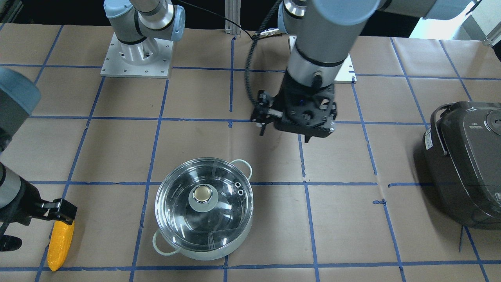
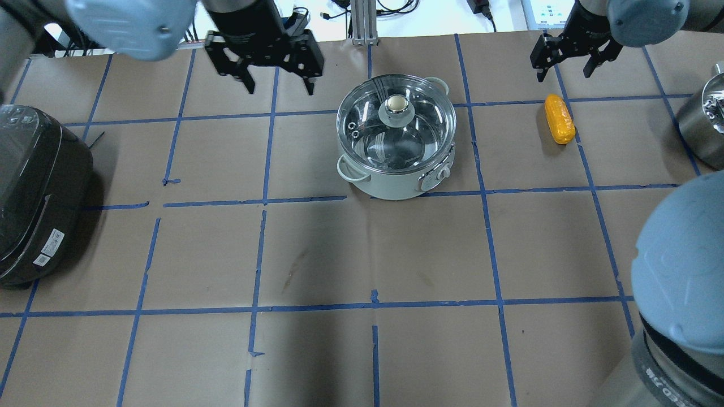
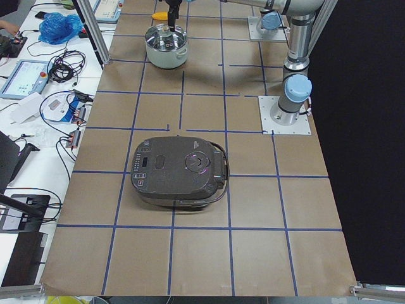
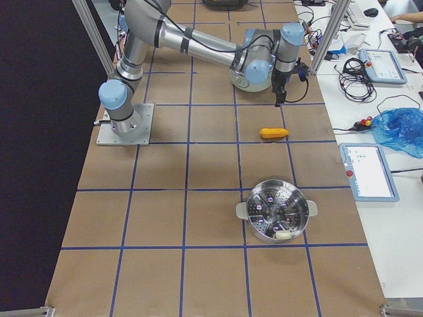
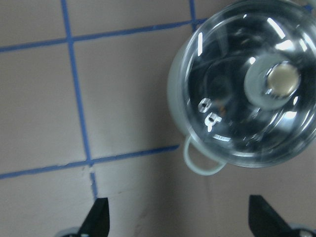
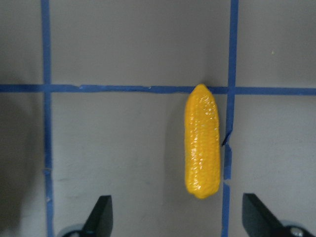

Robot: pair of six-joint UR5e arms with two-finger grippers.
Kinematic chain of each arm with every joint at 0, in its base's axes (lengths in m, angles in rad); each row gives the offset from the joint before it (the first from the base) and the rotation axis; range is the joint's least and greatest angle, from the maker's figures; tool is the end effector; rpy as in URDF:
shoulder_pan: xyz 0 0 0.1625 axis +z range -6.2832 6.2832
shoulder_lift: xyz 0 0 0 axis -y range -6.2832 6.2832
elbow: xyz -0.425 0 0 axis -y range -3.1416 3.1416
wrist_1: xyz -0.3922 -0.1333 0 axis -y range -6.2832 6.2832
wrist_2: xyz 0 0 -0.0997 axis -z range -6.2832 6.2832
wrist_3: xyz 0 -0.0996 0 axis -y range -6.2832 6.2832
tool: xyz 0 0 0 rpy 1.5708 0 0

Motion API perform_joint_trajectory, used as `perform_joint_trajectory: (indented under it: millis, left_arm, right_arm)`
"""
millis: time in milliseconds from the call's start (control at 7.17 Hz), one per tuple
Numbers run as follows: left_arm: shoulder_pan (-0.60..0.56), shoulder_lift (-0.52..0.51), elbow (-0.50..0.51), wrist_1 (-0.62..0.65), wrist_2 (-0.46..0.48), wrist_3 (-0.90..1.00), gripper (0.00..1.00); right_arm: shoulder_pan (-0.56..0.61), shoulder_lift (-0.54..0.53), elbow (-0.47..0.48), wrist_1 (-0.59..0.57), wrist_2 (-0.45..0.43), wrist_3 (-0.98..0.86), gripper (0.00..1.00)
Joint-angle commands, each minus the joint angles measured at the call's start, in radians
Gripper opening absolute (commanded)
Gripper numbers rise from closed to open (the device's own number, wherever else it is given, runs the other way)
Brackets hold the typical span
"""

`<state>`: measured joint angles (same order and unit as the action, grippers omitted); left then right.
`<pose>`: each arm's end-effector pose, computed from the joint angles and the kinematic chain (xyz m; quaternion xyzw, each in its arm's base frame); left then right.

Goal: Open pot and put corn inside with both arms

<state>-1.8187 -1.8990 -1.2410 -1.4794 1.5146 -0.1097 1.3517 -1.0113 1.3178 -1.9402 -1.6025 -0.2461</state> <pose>-0.2911 -0.5841 0.4757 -0.0702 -0.9961 0.0407 0.0359 -0.0263 -0.7167 0.3113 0.0130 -0.9993 0.0269 0.0227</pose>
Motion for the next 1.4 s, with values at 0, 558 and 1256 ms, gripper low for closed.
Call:
perform_joint_trajectory:
  millis: [0, 558, 1256]
  left_arm:
    - [-0.121, -0.194, 0.074, 0.167, -0.005, -0.112, 1.00]
    - [-0.160, -0.290, 0.075, 0.294, -0.001, -0.185, 1.00]
    - [-0.160, -0.238, 0.084, 0.288, 0.089, -0.014, 0.02]
  right_arm:
    - [-0.068, 0.164, 0.027, -0.199, 0.016, -0.053, 0.89]
    - [-0.068, 0.180, 0.052, -0.198, 0.016, -0.053, 0.15]
    - [-0.059, -0.095, 0.034, 0.120, 0.015, -0.044, 0.08]
